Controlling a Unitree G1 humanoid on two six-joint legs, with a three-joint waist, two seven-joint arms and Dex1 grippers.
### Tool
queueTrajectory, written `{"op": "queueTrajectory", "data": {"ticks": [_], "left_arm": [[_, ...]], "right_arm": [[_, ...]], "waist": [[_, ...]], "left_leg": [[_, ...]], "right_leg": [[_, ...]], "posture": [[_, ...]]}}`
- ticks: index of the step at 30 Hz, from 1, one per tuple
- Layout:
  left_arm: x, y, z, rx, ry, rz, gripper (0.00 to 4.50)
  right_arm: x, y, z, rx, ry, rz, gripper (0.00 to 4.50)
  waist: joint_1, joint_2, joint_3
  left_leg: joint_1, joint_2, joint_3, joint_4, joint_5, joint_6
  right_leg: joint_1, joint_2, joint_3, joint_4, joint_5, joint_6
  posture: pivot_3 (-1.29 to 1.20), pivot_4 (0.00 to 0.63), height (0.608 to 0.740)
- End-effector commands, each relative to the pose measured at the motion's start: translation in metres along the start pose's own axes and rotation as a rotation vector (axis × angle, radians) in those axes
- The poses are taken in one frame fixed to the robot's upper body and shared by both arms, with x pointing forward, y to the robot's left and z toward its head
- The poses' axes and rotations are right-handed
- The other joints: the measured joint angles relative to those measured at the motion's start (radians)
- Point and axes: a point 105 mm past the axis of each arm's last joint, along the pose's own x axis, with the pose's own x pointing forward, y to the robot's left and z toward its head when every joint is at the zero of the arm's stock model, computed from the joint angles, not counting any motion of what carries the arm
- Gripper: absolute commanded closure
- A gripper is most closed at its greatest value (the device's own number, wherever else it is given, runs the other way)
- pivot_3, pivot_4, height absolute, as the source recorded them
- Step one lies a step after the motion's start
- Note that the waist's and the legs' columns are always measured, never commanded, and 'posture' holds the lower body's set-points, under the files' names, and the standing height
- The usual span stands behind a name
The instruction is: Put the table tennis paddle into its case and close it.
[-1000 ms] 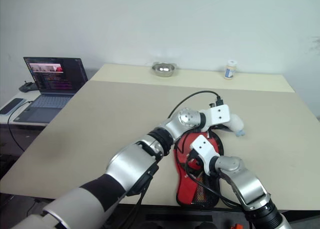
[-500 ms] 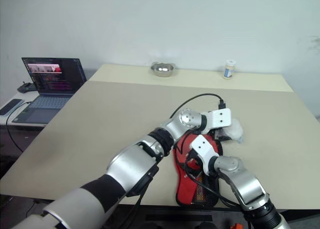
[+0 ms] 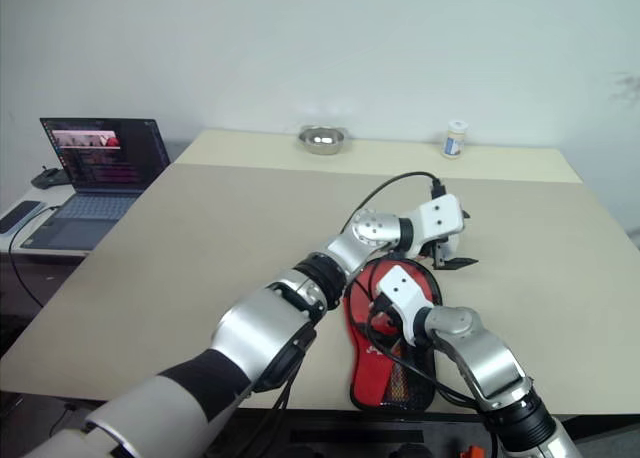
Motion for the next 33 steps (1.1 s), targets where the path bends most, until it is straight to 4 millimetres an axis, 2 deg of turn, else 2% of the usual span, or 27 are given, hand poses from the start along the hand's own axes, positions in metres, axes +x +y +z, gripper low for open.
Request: {"op": "queueTrajectory", "data": {"ticks": [1,4,7,9,12,18,21,23,27,33], "left_arm": [[-0.006,0.021,0.013,-0.099,-0.088,0.114,0.02],[-0.027,0.041,0.006,-0.133,-0.085,0.166,0.02],[-0.049,0.044,0.001,-0.212,-0.155,0.088,0.02],[-0.065,0.042,-0.003,-0.245,-0.204,0.037,0.02],[-0.083,0.036,-0.011,-0.276,-0.238,-0.015,0.02],[-0.105,0.015,-0.026,-0.281,-0.207,-0.088,0.02],[-0.109,-0.010,-0.029,-0.244,-0.179,-0.193,0.02],[-0.108,-0.025,-0.032,-0.223,-0.158,-0.241,0.02],[-0.100,-0.042,-0.045,-0.214,-0.109,-0.258,0.02],[-0.089,-0.054,-0.074,-0.288,-0.043,-0.226,0.02]], "right_arm": [[-0.003,-0.006,-0.033,0.118,0.140,-0.021,0.00],[-0.017,-0.009,-0.004,0.095,0.055,-0.015,0.00],[-0.038,-0.009,0.026,0.047,-0.023,-0.002,0.00],[-0.054,-0.007,0.038,0.010,-0.044,0.014,0.00],[-0.077,0.000,0.048,-0.036,-0.053,0.063,0.00],[-0.112,0.012,0.052,-0.103,-0.024,0.138,0.00],[-0.130,0.013,0.049,-0.122,0.002,0.156,0.00],[-0.139,0.003,0.048,-0.112,0.009,0.116,0.00],[-0.152,-0.032,0.048,-0.083,-0.006,-0.071,0.00],[-0.152,-0.077,0.053,0.007,-0.076,-0.277,0.00]], "waist": [[0.000,0.001,0.002],[0.004,0.005,0.006],[0.004,0.008,0.007],[0.004,0.010,0.009],[0.005,0.013,0.012],[0.006,0.011,0.016],[0.011,0.011,0.016],[0.011,0.011,0.016],[0.017,0.011,0.016],[0.018,0.011,0.016]], "left_leg": [[0.000,0.000,0.000,0.000,0.000,0.000],[-0.003,0.000,0.000,0.000,0.000,0.000],[-0.018,-0.002,0.001,0.001,0.000,0.000],[-0.025,-0.003,0.001,0.001,0.001,0.000],[-0.034,-0.004,0.001,0.001,0.001,-0.001],[-0.035,-0.005,0.001,0.001,0.000,0.000],[-0.034,-0.005,0.001,0.003,0.000,0.000],[-0.034,-0.005,0.001,0.003,0.000,0.000],[-0.033,-0.004,0.000,0.004,0.000,0.001],[-0.032,-0.003,0.002,0.005,0.001,0.001]], "right_leg": [[0.000,0.000,0.000,0.000,0.000,0.000],[-0.001,0.000,-0.001,0.000,0.000,0.000],[-0.015,0.000,0.000,0.002,0.001,0.000],[-0.022,0.000,0.000,0.003,0.004,-0.005],[-0.031,0.001,0.000,0.002,0.004,-0.006],[-0.031,0.001,0.001,0.000,0.003,-0.006],[-0.029,0.000,0.001,0.001,0.003,-0.006],[-0.029,0.000,0.001,0.001,0.003,-0.006],[-0.028,0.000,0.001,0.002,0.004,-0.007],[-0.029,0.002,0.002,0.004,0.005,-0.008]], "posture": [[0.00,0.150,0.740],[0.00,0.150,0.740],[0.00,0.150,0.740],[0.00,0.150,0.740],[0.00,0.150,0.740],[0.00,0.150,0.740],[0.00,0.150,0.740],[0.00,0.150,0.740],[0.00,0.150,0.740],[0.00,0.150,0.740]]}}
